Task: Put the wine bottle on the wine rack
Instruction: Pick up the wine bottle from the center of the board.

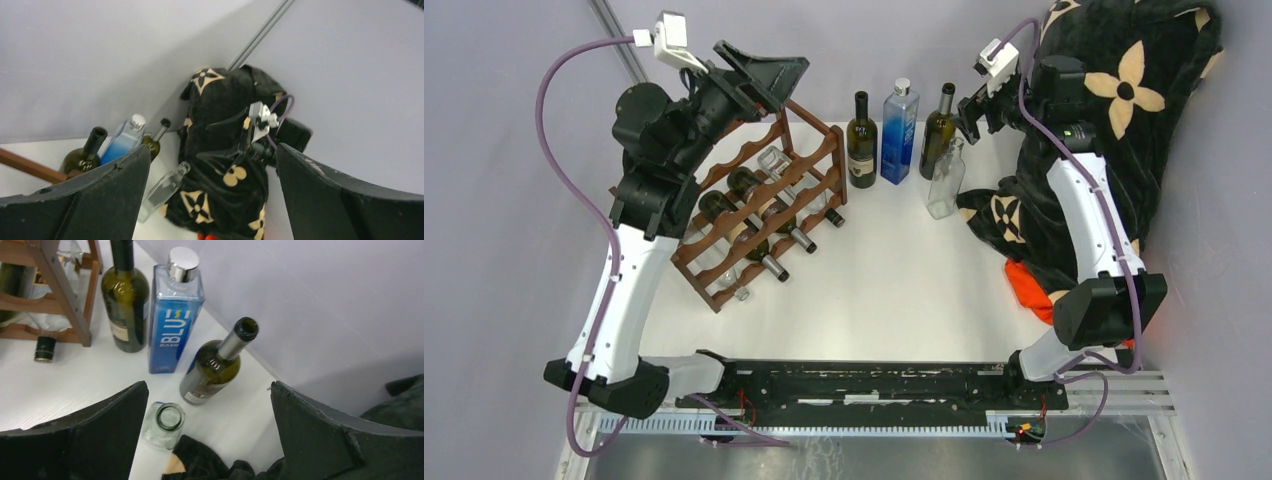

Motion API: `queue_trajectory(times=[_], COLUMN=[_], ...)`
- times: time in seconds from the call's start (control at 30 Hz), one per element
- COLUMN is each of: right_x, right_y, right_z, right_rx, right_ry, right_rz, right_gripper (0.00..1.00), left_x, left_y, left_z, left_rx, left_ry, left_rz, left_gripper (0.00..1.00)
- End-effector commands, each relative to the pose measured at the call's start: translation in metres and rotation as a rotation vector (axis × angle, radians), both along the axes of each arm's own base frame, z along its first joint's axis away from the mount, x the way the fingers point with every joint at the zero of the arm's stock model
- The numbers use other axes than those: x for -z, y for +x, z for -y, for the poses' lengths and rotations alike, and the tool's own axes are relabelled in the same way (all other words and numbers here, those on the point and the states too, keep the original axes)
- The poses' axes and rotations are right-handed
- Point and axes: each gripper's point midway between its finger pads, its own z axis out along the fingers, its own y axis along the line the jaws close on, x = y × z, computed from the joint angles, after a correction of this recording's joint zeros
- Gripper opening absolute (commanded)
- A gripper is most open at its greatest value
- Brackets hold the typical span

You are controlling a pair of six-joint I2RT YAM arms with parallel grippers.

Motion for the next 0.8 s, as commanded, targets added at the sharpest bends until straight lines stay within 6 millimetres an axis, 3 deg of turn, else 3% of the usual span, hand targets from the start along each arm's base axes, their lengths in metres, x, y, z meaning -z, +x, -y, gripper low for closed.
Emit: queue_trajectory(times=[0.0, 0.1, 0.3, 0.43, 0.57, 0.77], right_x=[0.019, 0.048, 0.084, 0.095, 0.103, 0.101], right_y=[-0.010, -0.005, 0.005, 0.015, 0.013, 0.007], right_z=[-0.012, -0.006, -0.004, -0.006, -0.013, -0.014], right_rx=[-0.066, -0.017, 0.017, 0.032, 0.019, 0.029], right_ry=[0.037, 0.034, 0.008, -0.001, 0.000, 0.004], right_rz=[-0.123, -0.219, -0.314, -0.339, -0.368, -0.360], right_gripper=[0.98, 0.94, 0.83, 0.72, 0.58, 0.12], left_x=[0.000, 0.017, 0.036, 0.042, 0.043, 0.055], left_y=[-0.023, -0.028, -0.032, -0.026, -0.027, -0.029], left_z=[-0.013, -0.020, -0.022, -0.017, -0.012, 0.002], left_rx=[-0.034, -0.064, -0.065, -0.046, -0.019, 0.060], left_ry=[0.097, 0.110, 0.132, 0.134, 0.131, 0.160], left_rz=[0.151, 0.140, 0.129, 0.117, 0.129, 0.146], left_gripper=[1.00, 1.00, 1.00, 1.00, 1.00, 1.00])
